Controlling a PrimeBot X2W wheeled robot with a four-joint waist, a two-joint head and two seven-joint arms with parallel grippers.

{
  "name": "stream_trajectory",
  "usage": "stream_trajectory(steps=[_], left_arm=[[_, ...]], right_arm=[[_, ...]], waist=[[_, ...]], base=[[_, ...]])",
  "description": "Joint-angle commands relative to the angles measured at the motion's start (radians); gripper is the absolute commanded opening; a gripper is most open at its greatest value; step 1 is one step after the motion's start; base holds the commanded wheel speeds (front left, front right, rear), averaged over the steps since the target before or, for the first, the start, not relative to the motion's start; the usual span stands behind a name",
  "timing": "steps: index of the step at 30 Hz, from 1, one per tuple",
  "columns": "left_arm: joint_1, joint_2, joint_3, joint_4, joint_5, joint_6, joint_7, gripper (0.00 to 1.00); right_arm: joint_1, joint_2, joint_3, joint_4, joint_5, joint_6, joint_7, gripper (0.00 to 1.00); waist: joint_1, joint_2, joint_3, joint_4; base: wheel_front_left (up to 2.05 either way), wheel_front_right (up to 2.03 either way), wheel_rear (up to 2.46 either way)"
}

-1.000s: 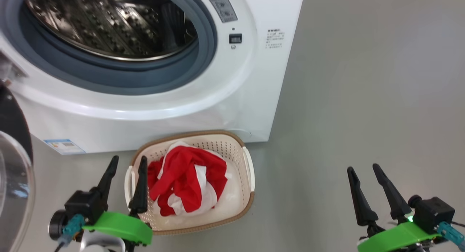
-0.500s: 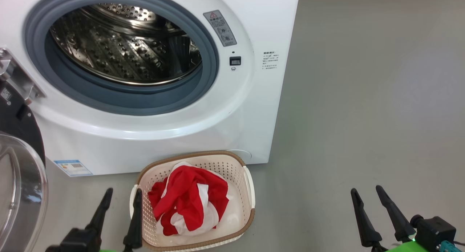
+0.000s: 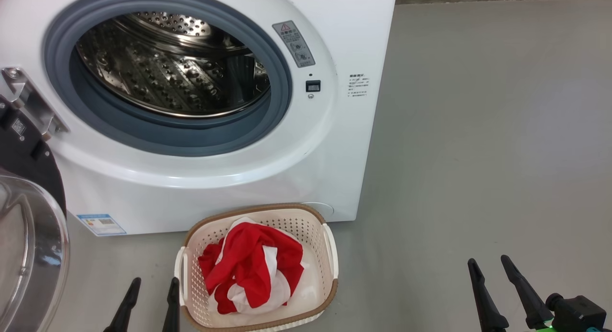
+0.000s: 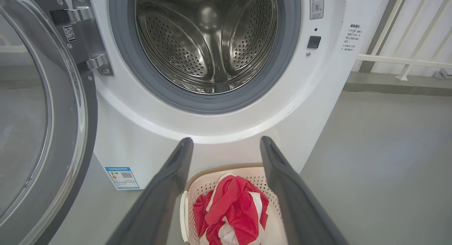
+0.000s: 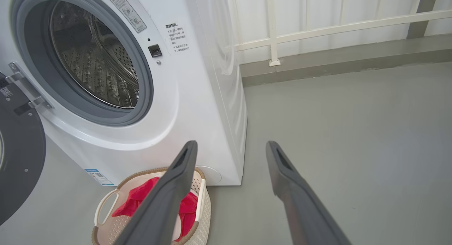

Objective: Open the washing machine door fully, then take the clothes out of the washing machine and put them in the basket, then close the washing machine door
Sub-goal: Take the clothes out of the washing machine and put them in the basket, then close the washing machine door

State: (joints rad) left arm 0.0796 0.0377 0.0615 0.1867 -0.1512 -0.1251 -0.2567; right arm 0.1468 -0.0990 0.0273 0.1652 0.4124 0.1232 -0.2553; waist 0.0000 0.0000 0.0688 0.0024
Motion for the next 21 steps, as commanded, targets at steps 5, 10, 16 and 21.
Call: stream_trajectory(steps=[5, 10, 16, 21], left_arm=[[-0.023, 0.013, 0.029, -0.034, -0.011, -0.003, -0.005, 1.00], [-0.024, 0.013, 0.027, -0.036, -0.017, 0.000, -0.005, 1.00], [-0.025, 0.013, 0.023, -0.038, -0.020, 0.000, -0.005, 1.00], [-0.028, 0.013, 0.018, -0.039, -0.022, 0.001, -0.005, 1.00]], right_arm=[[-0.008, -0.022, 0.017, -0.024, -0.010, 0.008, -0.006, 1.00], [-0.010, -0.023, 0.020, -0.022, -0.010, 0.008, -0.006, 1.00], [-0.013, -0.024, 0.025, -0.022, -0.009, 0.008, -0.006, 1.00], [-0.016, -0.025, 0.025, -0.023, -0.009, 0.008, -0.006, 1.00]], waist=[[0.0000, 0.0000, 0.001, 0.008], [0.0000, 0.0000, -0.002, 0.008], [0.0000, 0.0000, -0.002, 0.005], [0.0000, 0.0000, 0.001, 0.003]], base=[[0.00, 0.00, 0.00], [0.00, 0.00, 0.00], [0.00, 0.00, 0.00], [0.00, 0.00, 0.00]])
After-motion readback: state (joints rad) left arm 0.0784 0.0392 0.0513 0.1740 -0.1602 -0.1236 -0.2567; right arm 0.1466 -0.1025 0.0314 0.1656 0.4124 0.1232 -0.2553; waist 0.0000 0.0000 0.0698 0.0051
